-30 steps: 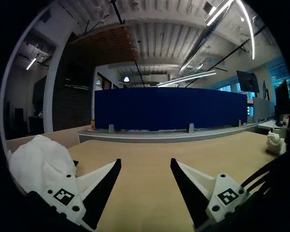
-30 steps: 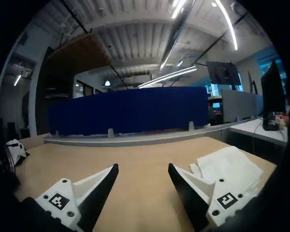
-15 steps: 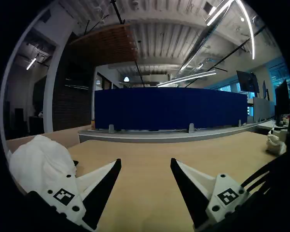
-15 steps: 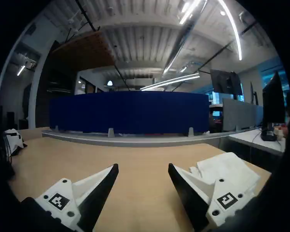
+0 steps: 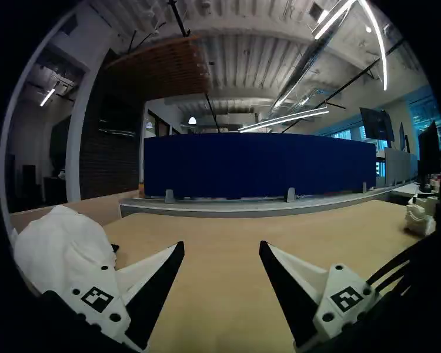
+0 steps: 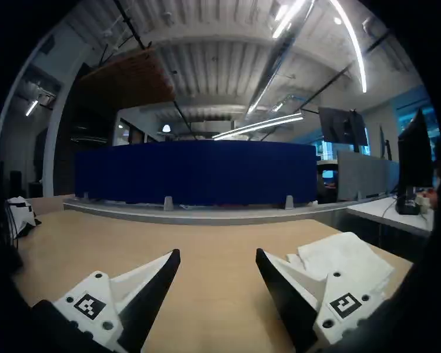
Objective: Fold towel
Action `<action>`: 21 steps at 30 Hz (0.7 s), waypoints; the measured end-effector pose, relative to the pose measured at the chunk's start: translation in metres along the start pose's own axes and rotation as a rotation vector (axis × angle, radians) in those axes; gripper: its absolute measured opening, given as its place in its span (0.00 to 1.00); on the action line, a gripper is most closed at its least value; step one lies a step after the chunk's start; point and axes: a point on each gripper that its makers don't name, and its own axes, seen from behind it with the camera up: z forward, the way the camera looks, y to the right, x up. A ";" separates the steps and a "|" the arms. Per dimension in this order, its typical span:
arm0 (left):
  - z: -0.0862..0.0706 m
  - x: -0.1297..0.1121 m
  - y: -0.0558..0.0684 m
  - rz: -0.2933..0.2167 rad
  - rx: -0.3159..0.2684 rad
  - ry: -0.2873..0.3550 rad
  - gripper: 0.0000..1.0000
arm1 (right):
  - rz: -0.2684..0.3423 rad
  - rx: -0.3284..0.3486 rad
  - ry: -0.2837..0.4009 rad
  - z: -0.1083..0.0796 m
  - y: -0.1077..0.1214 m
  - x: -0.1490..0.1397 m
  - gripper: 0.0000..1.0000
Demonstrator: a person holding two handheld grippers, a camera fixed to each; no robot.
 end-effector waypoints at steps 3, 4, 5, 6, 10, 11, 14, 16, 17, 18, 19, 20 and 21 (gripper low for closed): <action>0.000 0.000 0.000 0.000 0.000 0.000 0.94 | 0.001 -0.002 0.000 0.000 0.001 0.000 1.00; 0.000 0.000 0.000 0.000 0.000 0.000 0.94 | 0.001 -0.002 0.000 0.000 0.001 0.000 1.00; 0.000 0.000 0.000 0.000 0.000 0.000 0.94 | 0.001 -0.003 0.000 0.000 0.001 -0.001 1.00; 0.000 0.000 0.000 0.000 0.000 0.000 0.94 | 0.001 -0.003 0.000 0.000 0.001 -0.001 1.00; 0.000 0.000 0.000 0.000 0.000 0.000 0.94 | 0.002 -0.003 0.000 0.000 0.001 0.000 1.00; 0.000 0.000 0.000 0.000 0.000 0.000 0.94 | 0.001 -0.003 0.000 0.000 0.001 0.000 1.00; 0.000 0.001 0.000 0.000 0.000 0.000 0.94 | 0.002 -0.003 0.000 0.000 0.001 0.000 1.00; 0.001 0.001 0.000 0.000 0.000 0.000 0.94 | 0.001 -0.003 0.000 0.000 0.001 0.001 1.00; 0.001 0.001 0.001 0.000 0.000 0.000 0.94 | 0.001 -0.003 0.000 0.000 0.001 0.001 1.00; 0.001 0.001 0.001 0.000 0.000 0.000 0.94 | 0.001 -0.003 0.000 0.000 0.001 0.001 1.00; 0.001 0.001 0.001 0.000 0.000 0.000 0.94 | 0.001 -0.003 0.000 0.000 0.001 0.001 1.00; 0.001 0.001 0.001 0.000 0.000 0.000 0.94 | 0.001 -0.003 0.000 0.000 0.001 0.001 1.00; 0.001 0.001 0.001 0.000 0.000 0.000 0.94 | 0.001 -0.003 0.000 0.000 0.001 0.001 1.00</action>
